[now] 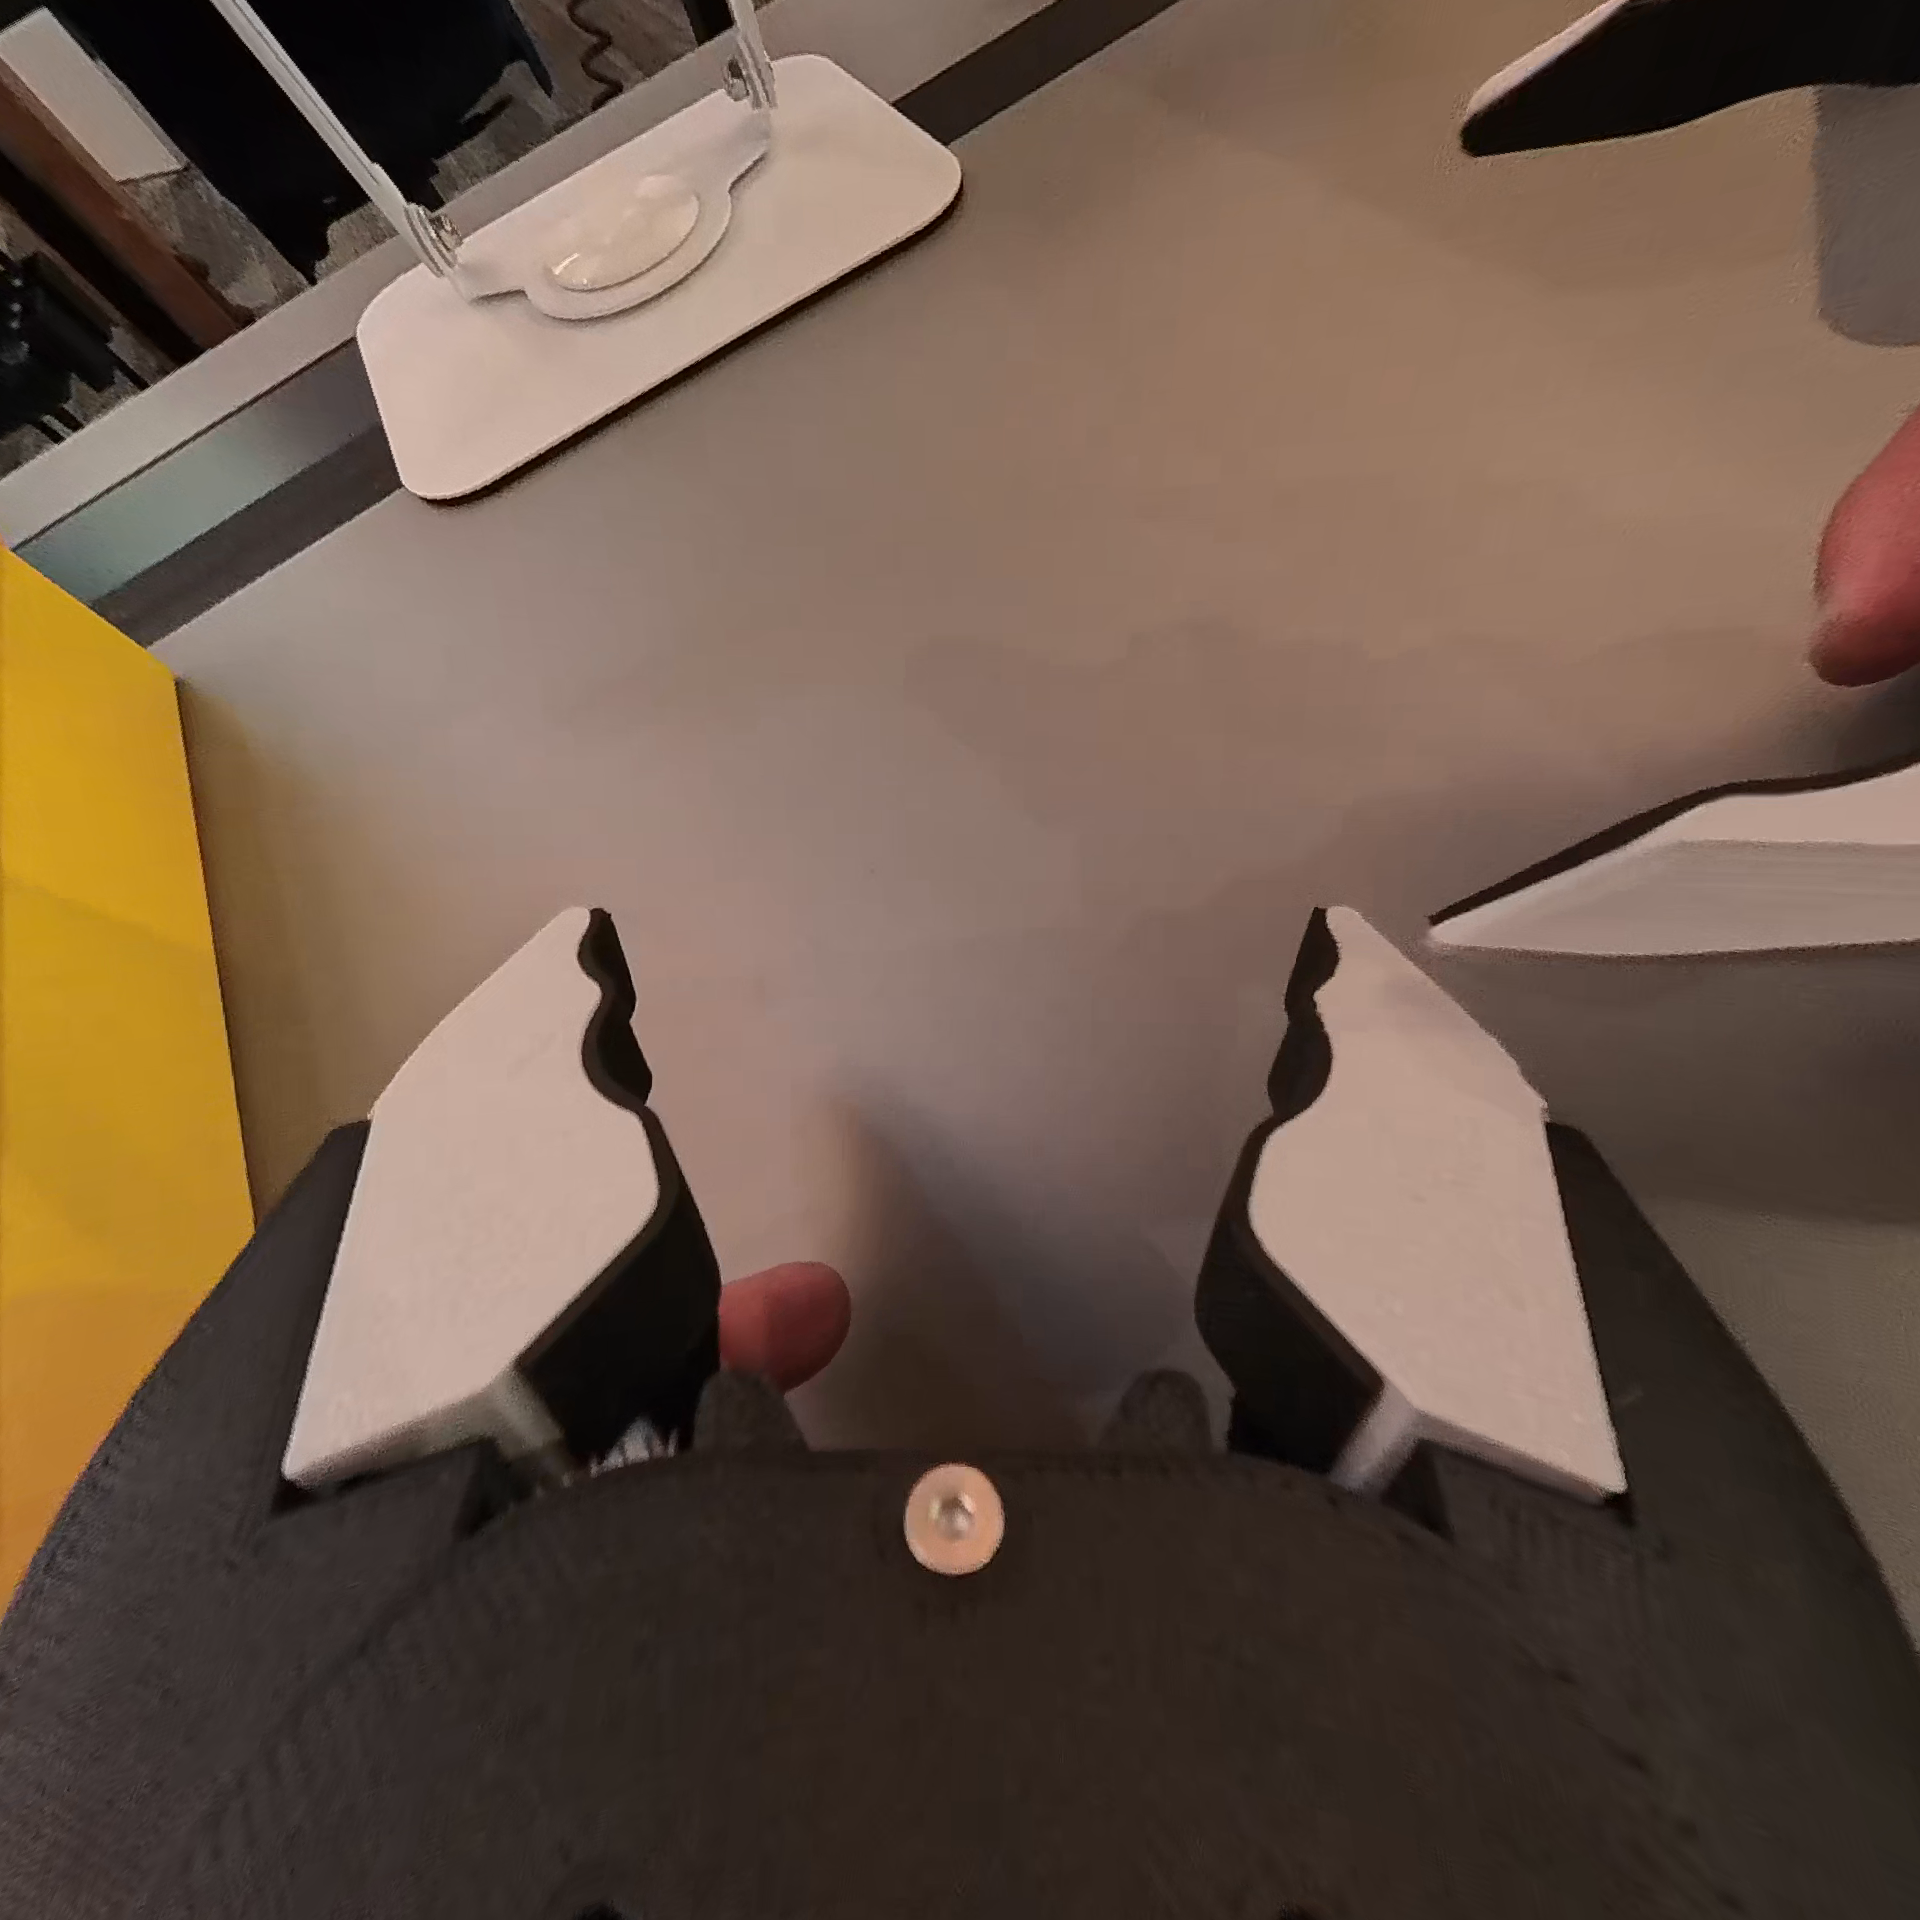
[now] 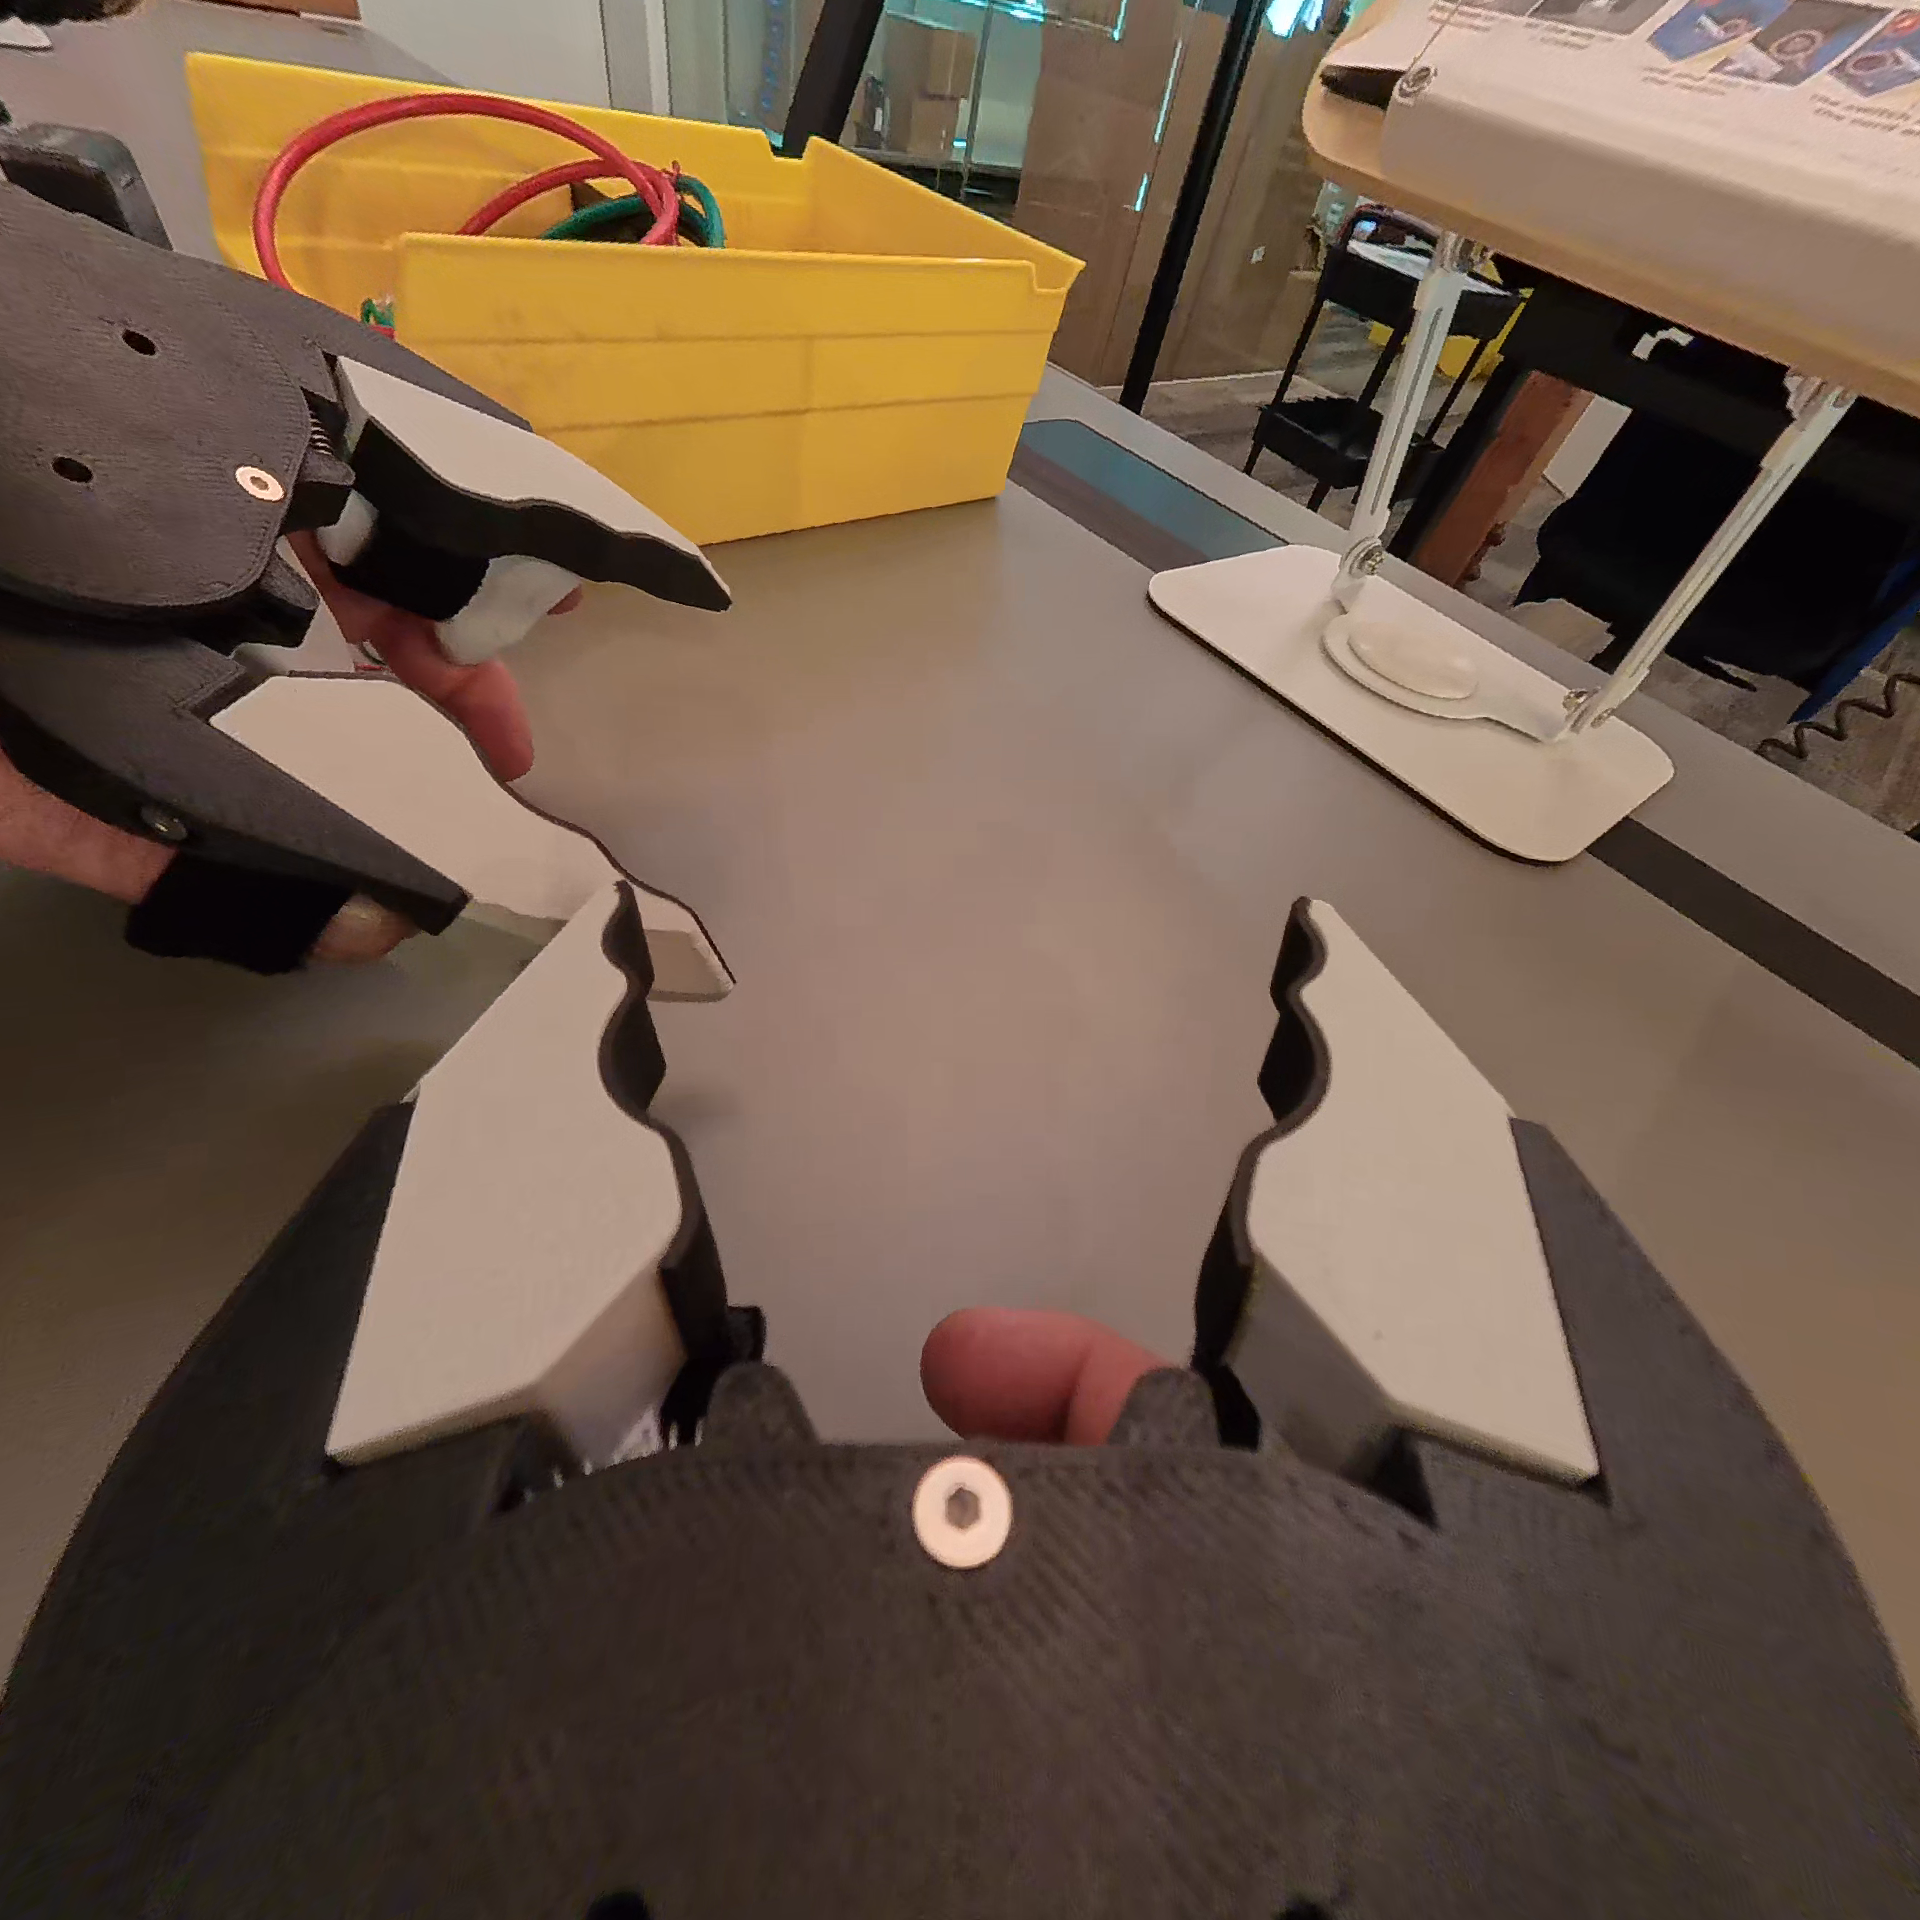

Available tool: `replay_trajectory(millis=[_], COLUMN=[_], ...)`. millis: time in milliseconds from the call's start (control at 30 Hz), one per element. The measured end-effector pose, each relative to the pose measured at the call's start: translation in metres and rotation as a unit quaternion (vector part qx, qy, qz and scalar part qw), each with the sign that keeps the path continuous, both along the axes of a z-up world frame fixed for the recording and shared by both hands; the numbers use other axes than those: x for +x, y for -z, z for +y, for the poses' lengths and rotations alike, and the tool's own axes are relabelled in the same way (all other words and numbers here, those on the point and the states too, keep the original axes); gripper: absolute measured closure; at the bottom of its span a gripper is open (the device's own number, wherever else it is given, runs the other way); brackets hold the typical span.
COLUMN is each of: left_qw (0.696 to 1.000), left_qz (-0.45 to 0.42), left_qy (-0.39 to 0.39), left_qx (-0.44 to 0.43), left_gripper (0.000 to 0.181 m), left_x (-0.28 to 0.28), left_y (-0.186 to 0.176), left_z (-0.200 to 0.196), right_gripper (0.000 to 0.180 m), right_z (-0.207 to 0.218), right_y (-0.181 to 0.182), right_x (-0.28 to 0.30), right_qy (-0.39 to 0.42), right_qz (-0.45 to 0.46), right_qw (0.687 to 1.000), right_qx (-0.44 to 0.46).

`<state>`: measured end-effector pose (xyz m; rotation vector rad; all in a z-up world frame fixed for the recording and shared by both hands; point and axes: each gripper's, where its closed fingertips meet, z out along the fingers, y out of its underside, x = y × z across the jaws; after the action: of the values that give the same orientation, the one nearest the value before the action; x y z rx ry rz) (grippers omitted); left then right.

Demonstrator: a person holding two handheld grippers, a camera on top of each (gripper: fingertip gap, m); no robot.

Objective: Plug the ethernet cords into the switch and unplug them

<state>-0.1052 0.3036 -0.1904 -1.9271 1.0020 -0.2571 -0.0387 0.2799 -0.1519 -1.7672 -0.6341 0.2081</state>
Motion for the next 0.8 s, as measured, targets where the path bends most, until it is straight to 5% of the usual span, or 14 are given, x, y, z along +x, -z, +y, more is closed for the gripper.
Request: replay_trajectory(millis=[200, 367, 567, 800], left_qw=[1.0, 0.999, 0.989, 0.967], left_qz=[-0.002, -0.034, -0.059, -0.013], left_qy=[0.0, 0.001, -0.039, -0.149], left_qx=[-0.001, 0.027, 0.132, 0.207], left_gripper=[0.065, 0.097, 0.146, 0.134], left_x=[0.0, -0.009, -0.065, -0.173], left_y=[0.0, -0.018, -0.083, -0.14], left_z=[0.0, 0.006, 0.032, 0.088], right_gripper=[0.065, 0.094, 0.123, 0.123], right_z=[0.0, -0.003, -0.001, 0.0], right_y=[0.002, 0.008, 0.008, 0.006], right_x=[0.0, -0.004, 0.001, 0.004], right_qy=[-0.005, -0.031, -0.044, -0.051], right_qz=[-0.002, -0.024, 0.019, 0.054], right_qw=[1.0, 0.999, 0.998, 0.995], right_qx=[-0.006, -0.013, -0.044, -0.062])
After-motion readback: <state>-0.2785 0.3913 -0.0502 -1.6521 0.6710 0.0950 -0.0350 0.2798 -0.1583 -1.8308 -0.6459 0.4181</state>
